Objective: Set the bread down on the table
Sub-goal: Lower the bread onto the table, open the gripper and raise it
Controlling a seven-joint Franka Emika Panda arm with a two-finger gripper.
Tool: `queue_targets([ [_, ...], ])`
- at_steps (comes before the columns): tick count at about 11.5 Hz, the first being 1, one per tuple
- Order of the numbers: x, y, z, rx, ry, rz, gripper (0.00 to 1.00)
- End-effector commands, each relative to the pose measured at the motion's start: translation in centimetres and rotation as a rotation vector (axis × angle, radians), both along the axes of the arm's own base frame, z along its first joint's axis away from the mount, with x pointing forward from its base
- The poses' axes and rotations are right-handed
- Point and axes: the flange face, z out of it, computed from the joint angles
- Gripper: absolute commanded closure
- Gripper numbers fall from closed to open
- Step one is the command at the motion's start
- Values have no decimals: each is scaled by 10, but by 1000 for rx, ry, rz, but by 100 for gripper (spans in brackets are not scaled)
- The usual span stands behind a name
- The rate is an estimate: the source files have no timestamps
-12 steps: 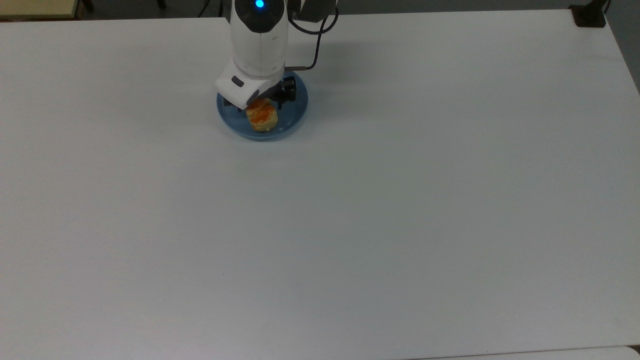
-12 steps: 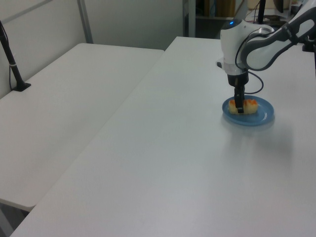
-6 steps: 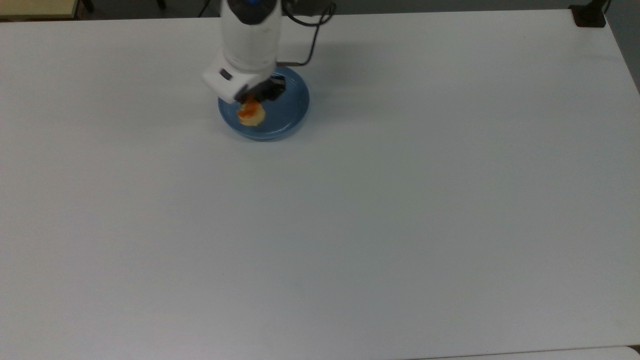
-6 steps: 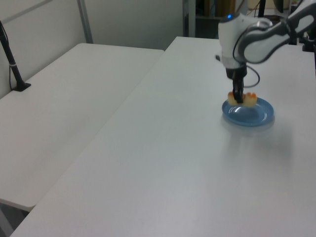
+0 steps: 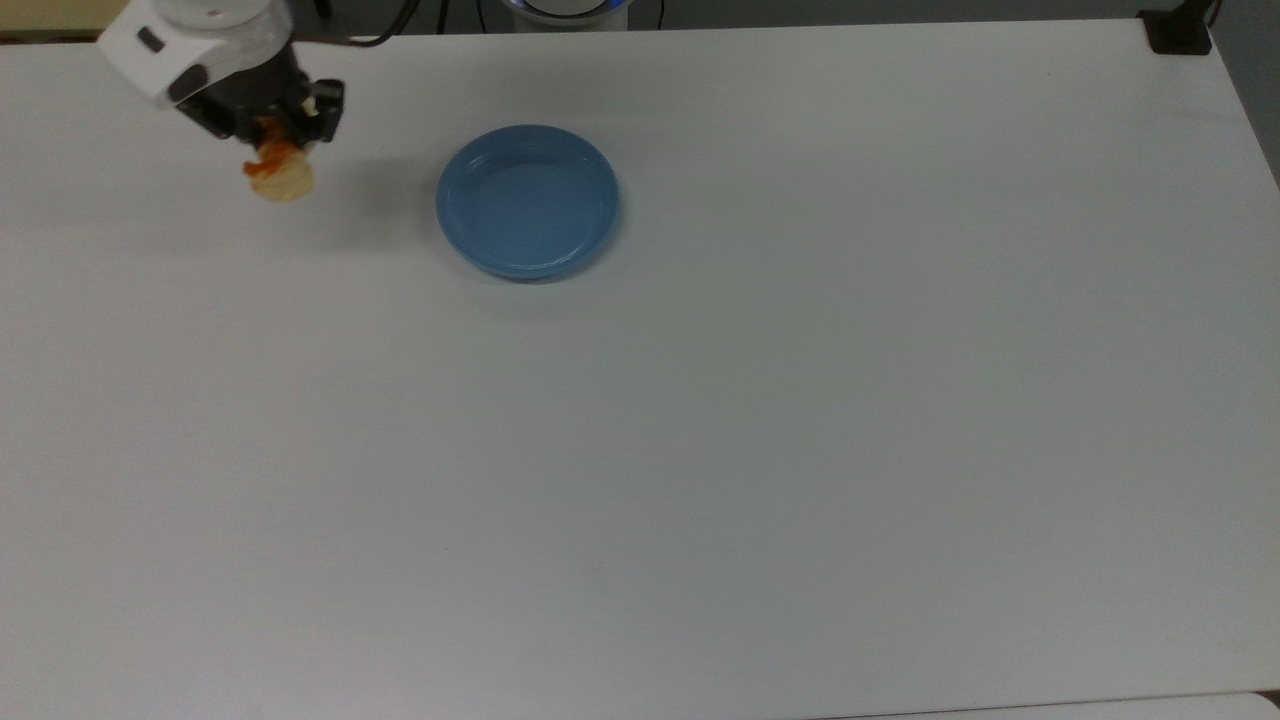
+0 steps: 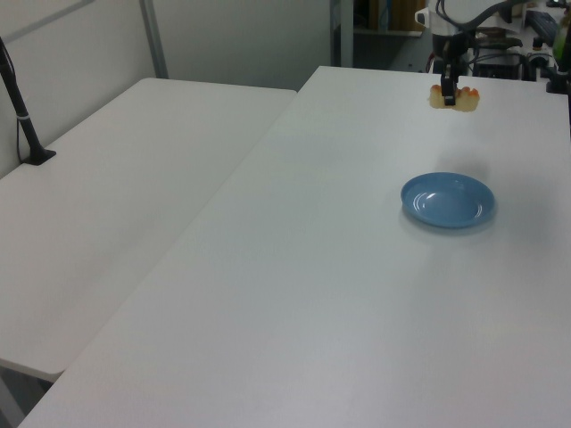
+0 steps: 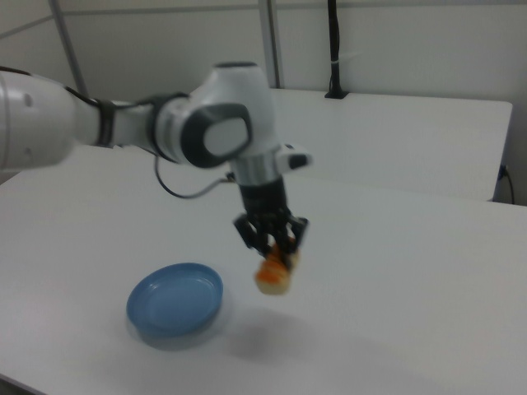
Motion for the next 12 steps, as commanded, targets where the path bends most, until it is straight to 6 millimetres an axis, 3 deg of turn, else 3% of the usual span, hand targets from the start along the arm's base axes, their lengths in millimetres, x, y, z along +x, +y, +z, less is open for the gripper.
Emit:
queue_targets([
  [1, 8, -60, -53, -56, -36, -15, 63],
  [4, 13, -74, -109, -120, 7, 18, 51],
  [5, 10, -73, -118, -118, 12, 22, 37],
  [6, 10, -72, -118, -118, 12, 21, 0],
  [7, 11, -72, -115, -119, 3, 7, 0],
  [8, 12, -72, -105, -110, -15, -12, 0],
  [10, 12, -58, -50, -93, -129, -201, 0],
  [11, 10, -41, -17, -69, -144, -269, 0],
  [12, 11, -8, 6, -37, -115, -274, 0],
])
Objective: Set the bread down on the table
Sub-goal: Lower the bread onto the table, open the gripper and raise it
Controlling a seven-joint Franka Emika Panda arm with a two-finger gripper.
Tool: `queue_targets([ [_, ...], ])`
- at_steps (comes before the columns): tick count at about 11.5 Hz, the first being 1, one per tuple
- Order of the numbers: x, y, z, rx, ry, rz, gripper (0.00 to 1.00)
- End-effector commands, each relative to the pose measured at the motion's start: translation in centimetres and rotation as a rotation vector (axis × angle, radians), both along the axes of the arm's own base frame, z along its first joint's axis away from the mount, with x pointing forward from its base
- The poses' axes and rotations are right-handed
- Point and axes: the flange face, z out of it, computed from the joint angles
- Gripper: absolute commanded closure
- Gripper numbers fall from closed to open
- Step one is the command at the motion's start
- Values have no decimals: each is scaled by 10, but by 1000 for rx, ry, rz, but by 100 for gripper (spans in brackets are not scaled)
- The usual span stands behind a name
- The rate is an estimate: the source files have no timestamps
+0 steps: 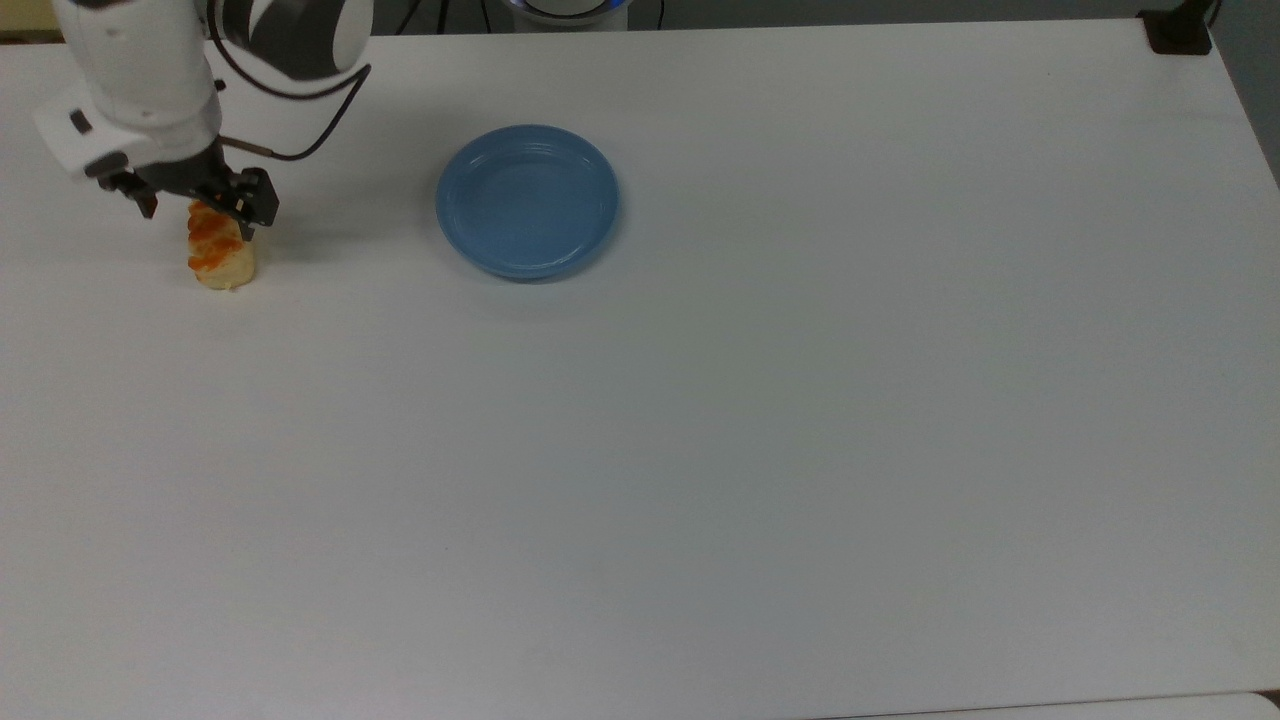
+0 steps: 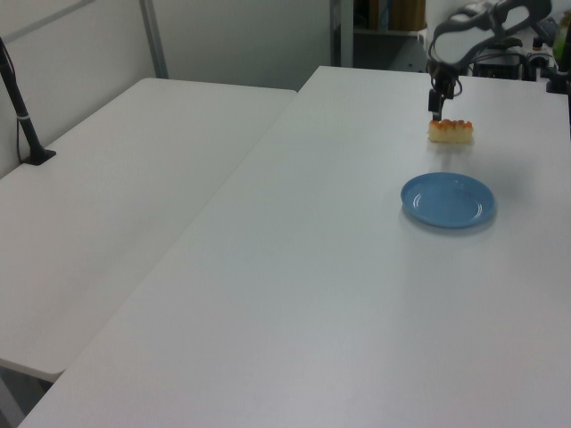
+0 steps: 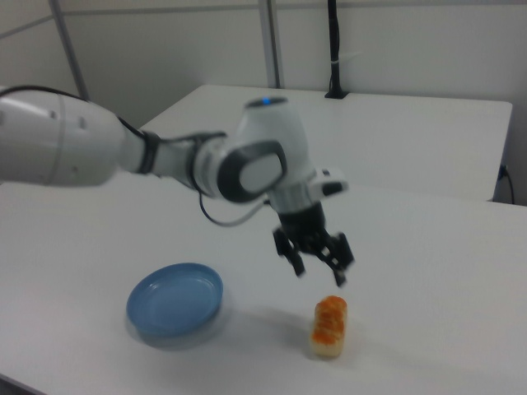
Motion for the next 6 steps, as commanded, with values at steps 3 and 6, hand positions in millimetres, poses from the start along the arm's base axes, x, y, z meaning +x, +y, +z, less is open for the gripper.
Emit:
queue_targets([
  [3, -15, 154, 126, 137, 93, -35, 0],
  [6, -18, 199, 154, 153, 90, 31, 0],
])
